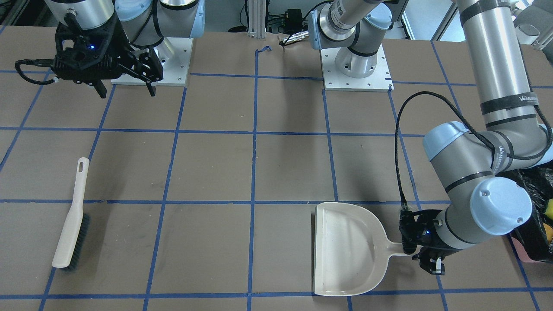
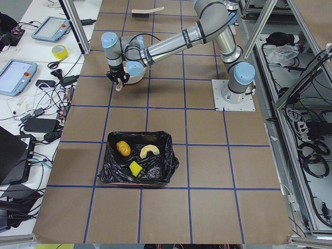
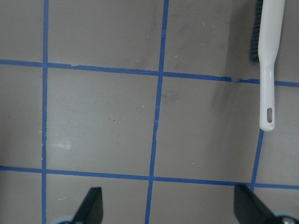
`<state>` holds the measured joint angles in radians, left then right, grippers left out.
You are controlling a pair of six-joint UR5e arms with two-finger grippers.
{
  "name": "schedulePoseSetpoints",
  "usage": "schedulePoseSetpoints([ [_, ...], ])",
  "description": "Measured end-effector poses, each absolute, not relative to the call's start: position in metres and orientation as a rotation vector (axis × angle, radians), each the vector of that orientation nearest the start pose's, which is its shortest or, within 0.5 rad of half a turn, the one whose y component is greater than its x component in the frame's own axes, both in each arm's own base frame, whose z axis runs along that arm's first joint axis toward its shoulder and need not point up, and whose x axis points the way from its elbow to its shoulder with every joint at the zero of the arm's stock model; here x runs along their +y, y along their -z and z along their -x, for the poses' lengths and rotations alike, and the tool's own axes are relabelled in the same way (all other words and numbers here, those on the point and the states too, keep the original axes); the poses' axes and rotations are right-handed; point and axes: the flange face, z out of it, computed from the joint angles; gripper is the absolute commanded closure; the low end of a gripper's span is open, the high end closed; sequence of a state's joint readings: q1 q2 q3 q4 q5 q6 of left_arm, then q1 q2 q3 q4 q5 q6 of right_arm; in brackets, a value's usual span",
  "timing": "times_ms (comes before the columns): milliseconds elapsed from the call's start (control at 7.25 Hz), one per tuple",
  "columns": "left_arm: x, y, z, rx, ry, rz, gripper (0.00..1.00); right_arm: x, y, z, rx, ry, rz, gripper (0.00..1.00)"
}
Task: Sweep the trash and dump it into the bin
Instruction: 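Lower the dustpan onto the table with the left gripper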
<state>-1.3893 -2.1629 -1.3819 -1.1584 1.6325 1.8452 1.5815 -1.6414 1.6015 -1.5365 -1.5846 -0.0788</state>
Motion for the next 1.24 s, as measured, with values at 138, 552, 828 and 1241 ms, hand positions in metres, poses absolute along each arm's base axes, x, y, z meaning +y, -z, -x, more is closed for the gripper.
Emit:
schedulePoseSetpoints([
  [138, -0.7100, -0.2610, -0.0011, -2.144, 0.077, 2.347, 1.00, -0.4606, -0.5029, -0.1369, 3.152, 0.006, 0.141, 0.00],
  [552, -0.7111, -0.2621, -0.0034, -2.167, 0.067, 2.338, 0.74, -0.4608, -0.5031, -0.1369, 3.152, 0.009, 0.140, 0.00],
  [828, -0.7114, -0.2596, -0.0008, -2.174, 0.059, 2.327, 0.64, -0.4607, -0.5030, -0.1369, 3.152, 0.008, 0.140, 0.00],
  [1241, -0.7087, -0.2546, 0.0044, -2.190, 0.063, 2.303, 0.63, -0.4610, -0.5034, -0.1369, 3.152, 0.013, 0.140, 0.00],
])
